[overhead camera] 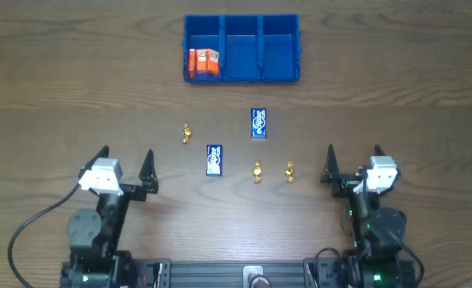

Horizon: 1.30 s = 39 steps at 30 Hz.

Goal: Sort Candies Into Trays

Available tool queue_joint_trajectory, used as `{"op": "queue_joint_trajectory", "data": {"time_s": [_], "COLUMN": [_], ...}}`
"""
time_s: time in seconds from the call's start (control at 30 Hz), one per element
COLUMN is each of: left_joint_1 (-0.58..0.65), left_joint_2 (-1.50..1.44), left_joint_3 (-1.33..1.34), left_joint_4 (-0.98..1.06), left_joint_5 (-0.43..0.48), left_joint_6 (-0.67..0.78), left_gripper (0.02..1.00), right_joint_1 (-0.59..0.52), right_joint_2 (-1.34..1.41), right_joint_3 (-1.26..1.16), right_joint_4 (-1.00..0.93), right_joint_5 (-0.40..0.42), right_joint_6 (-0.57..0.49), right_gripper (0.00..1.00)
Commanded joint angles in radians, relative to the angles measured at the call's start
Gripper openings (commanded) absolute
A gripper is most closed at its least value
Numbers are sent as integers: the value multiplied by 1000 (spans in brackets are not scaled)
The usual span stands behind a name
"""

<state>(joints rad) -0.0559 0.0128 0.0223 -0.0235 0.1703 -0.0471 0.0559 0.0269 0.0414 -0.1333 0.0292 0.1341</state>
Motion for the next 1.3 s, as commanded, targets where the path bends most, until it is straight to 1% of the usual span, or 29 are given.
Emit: {"op": "queue_joint_trajectory", "data": {"time_s": [0.03, 0.13, 0.23, 0.3, 0.33, 0.4, 0.53, 0.57, 0.63, 0.7, 0.77, 0.9, 1.0, 1.07, 1.3], "left_joint_1": [3, 3, 3, 3, 3, 3, 3, 3, 3, 3, 3, 3, 3, 3, 3], "left_joint_2": [-8, -8, -8, -8, -8, -8, -8, -8, -8, -8, -8, -8, -8, -8, -8], "left_joint_3": [-18, -18, -18, -18, -18, -18, -18, -18, -18, -18, -18, -18, -18, -18, -18], "left_joint_4": [-37, -37, -37, -37, -37, -37, -37, -37, -37, -37, -37, -37, -37, -37, -37], "left_joint_5": [14, 14, 14, 14, 14, 14, 14, 14, 14, 14, 14, 14, 14, 14, 14], "left_joint_6": [18, 18, 18, 18, 18, 18, 18, 18, 18, 18, 18, 18, 18, 18, 18], "left_gripper": [998, 998, 998, 998, 998, 998, 998, 998, 998, 998, 998, 998, 996, 998, 996], "right_joint_1": [6, 6, 11, 24, 42, 92, 286, 333, 423, 512, 579, 708, 757, 771, 803], "right_joint_2": [149, 352, 606, 733, 814, 948, 1239, 1299, 1416, 1544, 1634, 1798, 1879, 1923, 2013], "right_joint_3": [212, 399, 612, 716, 780, 883, 1106, 1149, 1228, 1305, 1348, 1402, 1408, 1408, 1410], "right_joint_4": [-134, -217, -320, -380, -421, -487, -626, -645, -683, -726, -749, -771, -766, -766, -708], "right_joint_5": [-36, -127, -237, -259, -263, -261, -235, -225, -204, -202, -187, -60, -6, 23, 51], "right_joint_6": [110, 110, 109, 109, 109, 105, 108, 129, 188, 253, 309, 470, 569, 624, 704], "right_gripper": [998, 998, 954, 961, 1000, 998, 998, 998, 998, 998, 998, 998, 998, 998, 998]}}
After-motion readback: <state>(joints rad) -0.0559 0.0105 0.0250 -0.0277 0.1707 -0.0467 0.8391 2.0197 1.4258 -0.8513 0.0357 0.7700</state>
